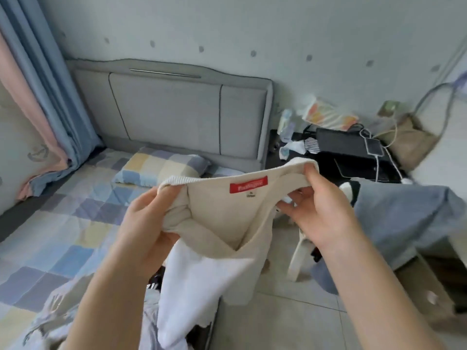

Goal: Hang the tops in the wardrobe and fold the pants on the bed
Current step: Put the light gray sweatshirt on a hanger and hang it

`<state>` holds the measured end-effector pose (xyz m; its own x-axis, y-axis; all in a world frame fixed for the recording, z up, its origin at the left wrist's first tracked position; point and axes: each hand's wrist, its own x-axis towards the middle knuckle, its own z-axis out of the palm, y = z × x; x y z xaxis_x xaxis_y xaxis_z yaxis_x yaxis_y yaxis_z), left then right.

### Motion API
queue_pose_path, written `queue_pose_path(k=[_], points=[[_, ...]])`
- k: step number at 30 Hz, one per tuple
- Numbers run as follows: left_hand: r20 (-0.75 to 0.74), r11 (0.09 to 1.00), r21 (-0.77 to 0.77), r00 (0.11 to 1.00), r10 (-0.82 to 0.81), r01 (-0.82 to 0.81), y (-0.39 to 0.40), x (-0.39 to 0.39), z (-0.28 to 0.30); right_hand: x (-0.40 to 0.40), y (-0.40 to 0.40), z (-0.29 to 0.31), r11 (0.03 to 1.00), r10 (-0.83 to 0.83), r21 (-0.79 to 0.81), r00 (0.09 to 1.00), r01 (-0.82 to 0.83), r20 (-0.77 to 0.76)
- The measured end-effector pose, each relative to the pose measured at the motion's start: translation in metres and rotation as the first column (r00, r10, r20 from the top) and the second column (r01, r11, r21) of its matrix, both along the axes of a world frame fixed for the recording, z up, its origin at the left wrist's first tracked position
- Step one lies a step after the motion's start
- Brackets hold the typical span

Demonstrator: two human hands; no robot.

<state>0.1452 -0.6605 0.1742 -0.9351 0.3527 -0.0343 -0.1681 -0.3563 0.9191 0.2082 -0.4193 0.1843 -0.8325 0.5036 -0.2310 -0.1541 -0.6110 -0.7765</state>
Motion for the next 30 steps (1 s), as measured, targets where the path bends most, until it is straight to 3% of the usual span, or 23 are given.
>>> queue_pose_path(k=[4, 7, 11, 14, 16, 18, 20, 24, 27, 30], points=[[0.099, 0.989, -0.029, 0.985, -0.142, 0.145, 0.062, 0.007, 0.004, 0.052, 0.059, 0.004, 0.981, -0.074, -0.181, 0.997, 0.074, 0.004], [0.242, 0.948, 0.043, 0.917, -0.316, 0.315, 0.105, 0.013, 0.000, 0.093, 0.106, 0.006, 0.964, -0.125, -0.232, 0.992, 0.128, 0.026], [0.405, 0.822, 0.198, 0.719, -0.565, 0.535, 0.171, 0.030, -0.008, 0.148, 0.172, 0.010, 0.947, -0.234, -0.215, 0.971, 0.237, 0.039], [0.502, 0.745, 0.294, 0.567, -0.653, 0.598, 0.229, 0.047, -0.015, 0.189, 0.218, 0.014, 0.940, -0.283, -0.180, 0.957, 0.290, 0.060], [0.500, 0.646, 0.314, 0.457, -0.736, 0.696, 0.273, 0.063, -0.015, 0.216, 0.249, 0.015, 0.930, -0.326, -0.159, 0.943, 0.332, 0.062], [0.514, 0.609, 0.333, 0.403, -0.757, 0.720, 0.324, 0.081, -0.017, 0.249, 0.286, 0.015, 0.904, -0.415, -0.062, 0.904, 0.422, 0.098], [0.529, 0.656, 0.205, 0.482, -0.698, 0.726, 0.367, 0.095, -0.016, 0.276, 0.317, 0.013, 0.846, -0.532, 0.071, 0.833, 0.528, 0.153], [0.407, 0.569, -0.012, 0.524, -0.749, 0.822, 0.455, 0.129, 0.003, 0.333, 0.378, 0.009, 0.667, -0.742, 0.405, 0.606, 0.625, 0.287], [0.292, 0.548, -0.207, 0.586, -0.756, 0.811, 0.514, 0.159, 0.021, 0.361, 0.411, 0.004, 0.529, -0.838, 0.572, 0.493, 0.627, 0.235], [0.026, 0.607, -0.493, 0.708, -0.706, 0.623, 0.569, 0.185, 0.027, 0.385, 0.435, 0.002, 0.339, -0.914, 0.775, 0.381, 0.533, 0.138]])
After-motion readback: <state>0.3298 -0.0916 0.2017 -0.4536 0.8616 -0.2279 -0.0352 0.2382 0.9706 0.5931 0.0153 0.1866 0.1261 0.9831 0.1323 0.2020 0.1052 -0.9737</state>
